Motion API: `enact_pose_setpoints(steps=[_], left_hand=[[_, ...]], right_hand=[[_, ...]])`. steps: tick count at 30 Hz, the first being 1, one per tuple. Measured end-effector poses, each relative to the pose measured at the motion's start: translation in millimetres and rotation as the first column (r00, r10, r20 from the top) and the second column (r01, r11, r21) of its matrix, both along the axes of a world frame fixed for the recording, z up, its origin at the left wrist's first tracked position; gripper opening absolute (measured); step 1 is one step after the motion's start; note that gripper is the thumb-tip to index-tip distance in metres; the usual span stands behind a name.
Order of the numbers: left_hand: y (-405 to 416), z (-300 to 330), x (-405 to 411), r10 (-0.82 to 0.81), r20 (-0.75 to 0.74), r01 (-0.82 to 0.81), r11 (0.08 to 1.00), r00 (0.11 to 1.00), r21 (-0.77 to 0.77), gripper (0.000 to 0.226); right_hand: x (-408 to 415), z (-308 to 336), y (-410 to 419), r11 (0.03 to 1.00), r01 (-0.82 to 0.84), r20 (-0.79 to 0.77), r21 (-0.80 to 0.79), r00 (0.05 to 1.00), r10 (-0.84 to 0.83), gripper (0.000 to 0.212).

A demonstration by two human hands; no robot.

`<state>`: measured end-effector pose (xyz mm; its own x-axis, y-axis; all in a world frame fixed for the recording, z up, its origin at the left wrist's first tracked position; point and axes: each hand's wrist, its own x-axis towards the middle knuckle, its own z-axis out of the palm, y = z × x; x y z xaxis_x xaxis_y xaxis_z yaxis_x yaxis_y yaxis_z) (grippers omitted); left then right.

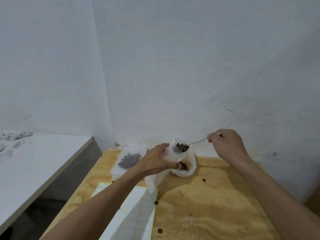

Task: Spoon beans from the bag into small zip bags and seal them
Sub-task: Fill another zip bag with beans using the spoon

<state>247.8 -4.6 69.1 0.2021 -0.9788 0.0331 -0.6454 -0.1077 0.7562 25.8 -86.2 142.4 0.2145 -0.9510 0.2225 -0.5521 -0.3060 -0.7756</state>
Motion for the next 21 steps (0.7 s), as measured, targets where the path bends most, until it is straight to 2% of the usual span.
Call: enact_pose_setpoints(steps=[2, 4, 8, 10, 11, 14, 17, 21], left_hand=[[-1.2, 1.7, -1.1, 0.006, 0.005, -0.007, 1.000, 1.000, 0.004, 0.095], [-2.9, 1.5, -0.3, 0.005, -0.023, -0.004, 1.000, 1.000, 0.017, 0.090], [-2.5, 4.7, 1.1, 0.017, -0.119, -0.017, 1.000, 0.993, 0.002, 0.056], [-2.9, 5.4, 1.7, 0.018, -0.163, -0.015, 1.000, 0.986, 0.024, 0.036], [-3.7, 5.8, 1.4, 0.021, -0.190, -0.012, 0.999, 0.982, 0.047, 0.034], [-7.3, 4.9, -2.4, 0.044, -0.237, -0.001, 0.984, 0.970, 0.176, 0.057], [-10.3, 4.2, -11.6, 0.039, -0.224, 0.020, 0.966, 0.974, 0.256, 0.048], [-19.8, 5.2, -22.9, 0.074, -0.243, -0.021, 0.977, 0.967, 0.212, 0.047]], right_hand=[[3.8, 0.2, 7.4, 0.990, -0.027, -0.064, -0.141, 0.998, 0.018, 0.023], [4.7, 2.2, 10.4, 0.968, -0.016, -0.065, -0.250, 0.998, 0.000, 0.022], [-2.5, 1.5, 5.8, 0.930, 0.055, -0.060, -0.363, 0.995, -0.082, 0.023], [-6.6, -7.8, 3.9, 0.927, 0.047, -0.121, -0.373, 0.988, -0.099, 0.022], [-7.9, -14.7, 3.9, 0.927, 0.034, -0.171, -0.373, 0.980, -0.105, 0.022], [-7.4, -36.9, 6.3, 0.926, 0.001, -0.322, -0.378, 0.938, -0.133, 0.022], [-2.4, -54.4, 9.3, 0.938, 0.006, -0.433, -0.346, 0.886, -0.165, 0.024], [-0.1, -63.5, 3.6, 0.977, 0.089, -0.438, -0.192, 0.883, -0.167, 0.032]])
